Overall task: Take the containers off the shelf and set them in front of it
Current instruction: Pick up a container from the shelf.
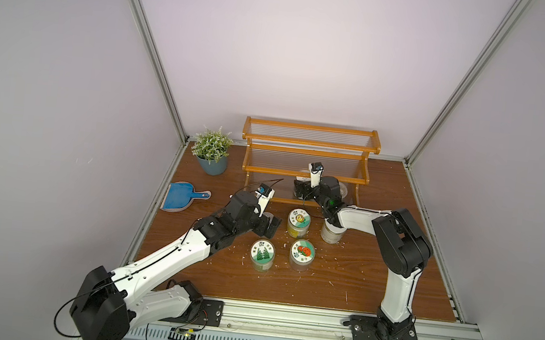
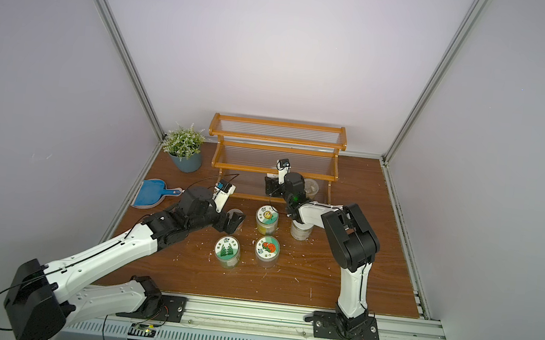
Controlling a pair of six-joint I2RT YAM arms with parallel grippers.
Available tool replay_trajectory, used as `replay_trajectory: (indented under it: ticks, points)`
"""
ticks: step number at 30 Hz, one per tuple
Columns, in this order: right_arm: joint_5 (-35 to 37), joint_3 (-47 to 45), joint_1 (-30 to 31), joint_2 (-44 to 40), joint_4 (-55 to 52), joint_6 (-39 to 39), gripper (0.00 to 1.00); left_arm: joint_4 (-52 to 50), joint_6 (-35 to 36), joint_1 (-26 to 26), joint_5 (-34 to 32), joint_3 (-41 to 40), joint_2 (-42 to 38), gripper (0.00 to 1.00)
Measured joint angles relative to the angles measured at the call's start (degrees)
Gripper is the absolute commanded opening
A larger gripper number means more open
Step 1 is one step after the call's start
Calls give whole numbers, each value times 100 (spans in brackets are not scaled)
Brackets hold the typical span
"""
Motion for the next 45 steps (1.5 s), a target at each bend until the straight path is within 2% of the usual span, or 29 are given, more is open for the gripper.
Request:
replay_trajectory:
  ticks: [8, 22, 45]
  points:
    - [-118, -286, 15, -243, 57, -96, 83, 0, 0, 0, 0, 0, 0, 100]
    - [-417, -671, 140, -1143, -691, 11, 83, 2, 2, 11, 9, 0, 4, 100]
    - [-310, -728, 39, -994, -553, -164, 84, 2, 7, 15, 15, -63, 87, 100]
